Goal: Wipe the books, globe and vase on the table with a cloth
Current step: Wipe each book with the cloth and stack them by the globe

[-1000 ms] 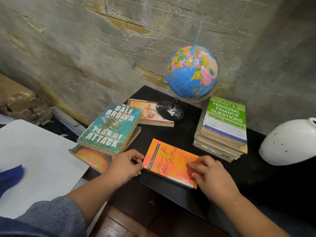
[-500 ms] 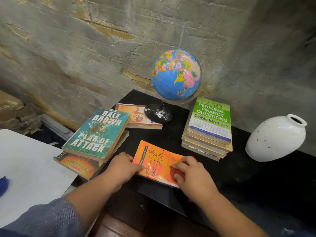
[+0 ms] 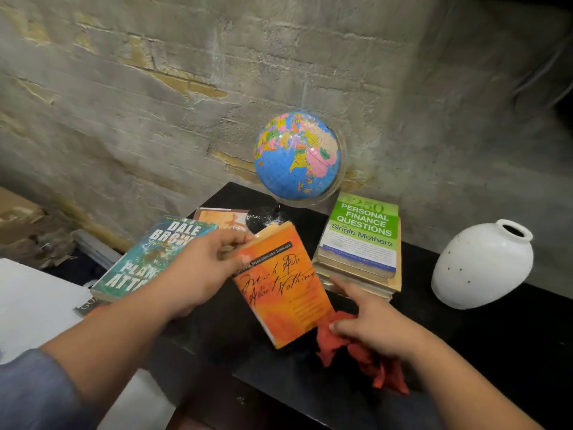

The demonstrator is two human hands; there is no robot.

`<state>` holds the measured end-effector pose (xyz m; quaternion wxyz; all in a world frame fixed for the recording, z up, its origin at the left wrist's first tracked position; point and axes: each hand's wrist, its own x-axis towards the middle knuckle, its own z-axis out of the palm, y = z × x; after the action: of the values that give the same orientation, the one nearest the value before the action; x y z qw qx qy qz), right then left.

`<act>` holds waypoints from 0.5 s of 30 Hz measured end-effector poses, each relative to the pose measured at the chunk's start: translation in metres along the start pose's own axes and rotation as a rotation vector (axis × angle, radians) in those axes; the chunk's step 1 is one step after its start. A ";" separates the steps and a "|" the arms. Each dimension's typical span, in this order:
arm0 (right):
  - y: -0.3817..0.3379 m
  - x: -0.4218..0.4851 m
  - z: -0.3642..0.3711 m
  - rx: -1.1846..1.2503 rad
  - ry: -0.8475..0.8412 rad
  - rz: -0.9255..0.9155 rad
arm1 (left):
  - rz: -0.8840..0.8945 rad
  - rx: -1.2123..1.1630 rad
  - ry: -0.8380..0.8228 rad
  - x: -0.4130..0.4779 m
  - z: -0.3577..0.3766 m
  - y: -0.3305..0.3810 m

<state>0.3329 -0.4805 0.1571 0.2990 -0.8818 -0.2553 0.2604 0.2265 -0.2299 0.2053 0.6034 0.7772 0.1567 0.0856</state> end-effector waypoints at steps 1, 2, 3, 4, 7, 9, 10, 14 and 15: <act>0.001 0.000 -0.001 0.032 -0.023 -0.019 | 0.055 0.022 -0.030 0.003 0.002 0.010; 0.001 -0.001 -0.003 0.080 -0.036 -0.028 | 0.108 0.037 -0.054 0.006 0.004 0.019; 0.001 -0.003 -0.005 0.154 -0.041 -0.033 | 0.162 0.035 -0.068 0.011 0.008 0.028; 0.000 -0.006 -0.006 0.260 -0.035 -0.032 | 0.205 0.009 -0.067 0.017 0.012 0.034; -0.008 -0.017 -0.008 0.620 0.017 -0.007 | 0.272 -0.163 -0.013 0.035 0.029 0.048; -0.010 -0.019 -0.010 0.739 0.090 0.021 | 0.276 -0.206 0.010 0.047 0.042 0.050; -0.012 -0.018 -0.012 0.801 0.125 0.040 | 0.257 -0.197 -0.003 0.051 0.049 0.047; -0.013 -0.004 -0.027 0.981 0.270 0.175 | -0.005 -0.062 -0.182 0.055 0.079 0.015; -0.010 0.002 -0.031 0.946 0.304 0.198 | -0.063 -0.060 -0.254 0.053 0.087 0.008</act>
<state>0.3499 -0.4846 0.1847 0.6733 -0.6978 0.0219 0.2435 0.3055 -0.2928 0.1880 0.6438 0.7581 0.1005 -0.0279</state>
